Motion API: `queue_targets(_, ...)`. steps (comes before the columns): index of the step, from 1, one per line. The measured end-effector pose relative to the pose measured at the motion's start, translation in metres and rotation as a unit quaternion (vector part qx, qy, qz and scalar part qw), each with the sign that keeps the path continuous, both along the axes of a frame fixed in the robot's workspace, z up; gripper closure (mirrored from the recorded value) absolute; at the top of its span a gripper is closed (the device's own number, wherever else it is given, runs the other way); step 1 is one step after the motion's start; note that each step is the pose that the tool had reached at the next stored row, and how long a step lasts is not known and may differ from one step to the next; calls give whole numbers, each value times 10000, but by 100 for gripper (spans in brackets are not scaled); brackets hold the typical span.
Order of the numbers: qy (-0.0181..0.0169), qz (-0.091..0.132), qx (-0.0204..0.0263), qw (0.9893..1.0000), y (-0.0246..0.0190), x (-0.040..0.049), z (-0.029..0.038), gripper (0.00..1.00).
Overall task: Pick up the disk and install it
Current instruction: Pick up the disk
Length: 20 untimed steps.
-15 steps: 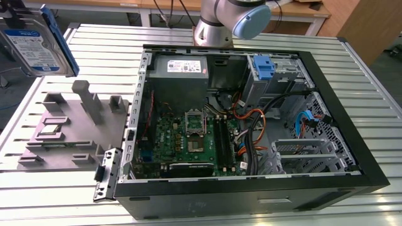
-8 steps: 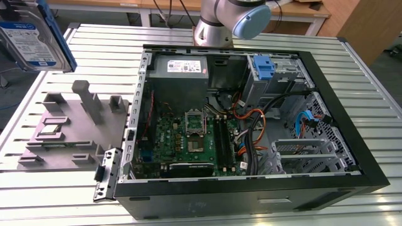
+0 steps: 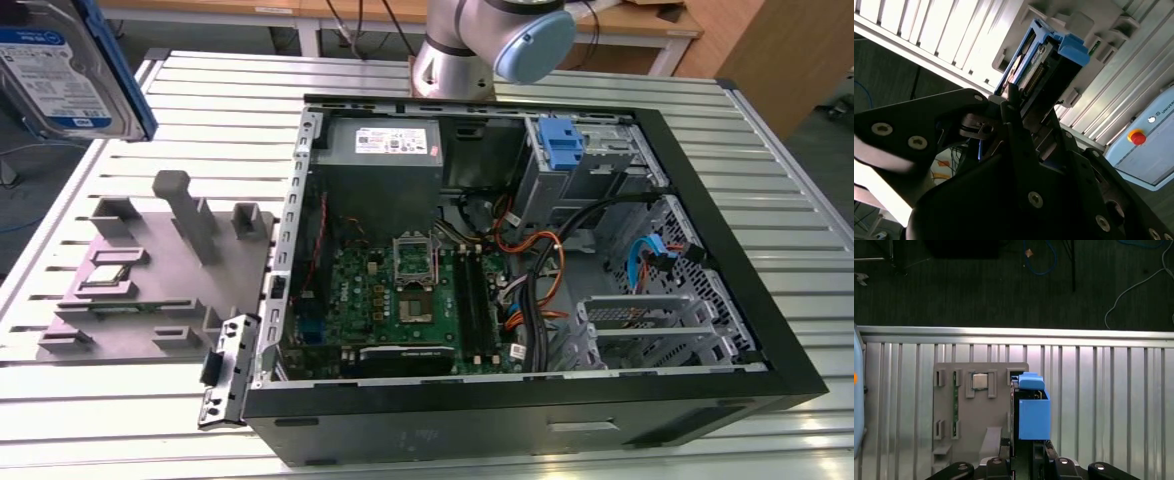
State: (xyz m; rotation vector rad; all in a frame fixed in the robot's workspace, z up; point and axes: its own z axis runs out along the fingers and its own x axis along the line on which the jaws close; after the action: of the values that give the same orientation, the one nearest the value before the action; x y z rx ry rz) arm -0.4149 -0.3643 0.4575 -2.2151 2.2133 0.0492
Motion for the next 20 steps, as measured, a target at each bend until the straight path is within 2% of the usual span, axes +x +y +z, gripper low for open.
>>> queue_targets(3,0,0,0,10000,0,0,36,65)
queue_targets(11,0,0,0,10000,0,0,41,65)
queue_targets(20,0,0,0,10000,0,0,82,65)
